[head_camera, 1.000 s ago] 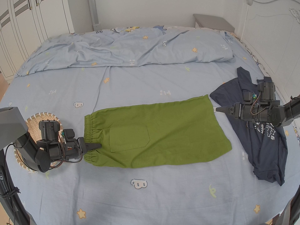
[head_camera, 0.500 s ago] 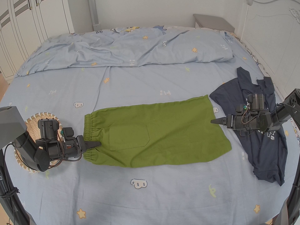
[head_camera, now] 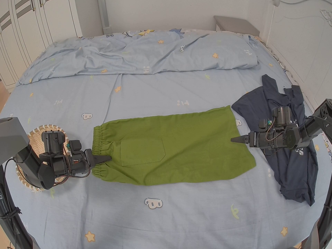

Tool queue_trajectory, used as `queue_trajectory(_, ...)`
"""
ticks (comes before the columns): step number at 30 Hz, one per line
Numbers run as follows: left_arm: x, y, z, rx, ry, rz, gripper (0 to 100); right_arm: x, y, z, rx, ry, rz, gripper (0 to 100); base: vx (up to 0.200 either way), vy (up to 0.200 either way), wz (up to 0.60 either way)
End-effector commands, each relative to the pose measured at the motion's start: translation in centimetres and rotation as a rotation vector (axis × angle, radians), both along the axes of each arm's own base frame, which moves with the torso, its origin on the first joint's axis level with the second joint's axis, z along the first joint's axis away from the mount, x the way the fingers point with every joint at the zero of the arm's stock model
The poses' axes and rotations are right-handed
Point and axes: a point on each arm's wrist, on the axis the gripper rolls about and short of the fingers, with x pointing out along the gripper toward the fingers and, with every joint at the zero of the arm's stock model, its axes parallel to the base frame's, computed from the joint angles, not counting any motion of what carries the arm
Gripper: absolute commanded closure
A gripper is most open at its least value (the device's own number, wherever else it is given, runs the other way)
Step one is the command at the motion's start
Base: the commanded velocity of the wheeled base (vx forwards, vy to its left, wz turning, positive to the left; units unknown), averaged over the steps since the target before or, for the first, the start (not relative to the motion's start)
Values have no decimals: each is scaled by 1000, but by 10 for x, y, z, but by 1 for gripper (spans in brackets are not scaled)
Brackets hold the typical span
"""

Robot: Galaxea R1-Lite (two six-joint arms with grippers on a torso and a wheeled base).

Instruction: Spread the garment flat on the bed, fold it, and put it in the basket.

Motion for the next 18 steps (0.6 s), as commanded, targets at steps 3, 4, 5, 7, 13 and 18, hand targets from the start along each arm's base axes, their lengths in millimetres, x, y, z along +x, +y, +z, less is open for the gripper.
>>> queue_trajectory(3,1,-2,1,-1,-5,-5,100,-10,6,3,-4,4,29,0,0,0,0)
queue_trajectory(4,1,-2,1,-1,-5,-5,100,-11,6,3,-4,5,31,0,0,0,0)
queue_trajectory(5,1,-1,2,-1,-7,-4,100,-13,7,4,6,8,44,0,0,0,0)
queue_trajectory(7,1,0,2,-1,-7,-1,100,-15,9,2,26,15,71,0,0,0,0)
queue_trajectory(13,1,0,2,-1,-8,1,100,-14,15,4,46,15,96,0,0,0,0)
queue_trajectory(18,1,-1,2,1,-10,-1,100,-11,16,5,56,7,108,0,0,0,0)
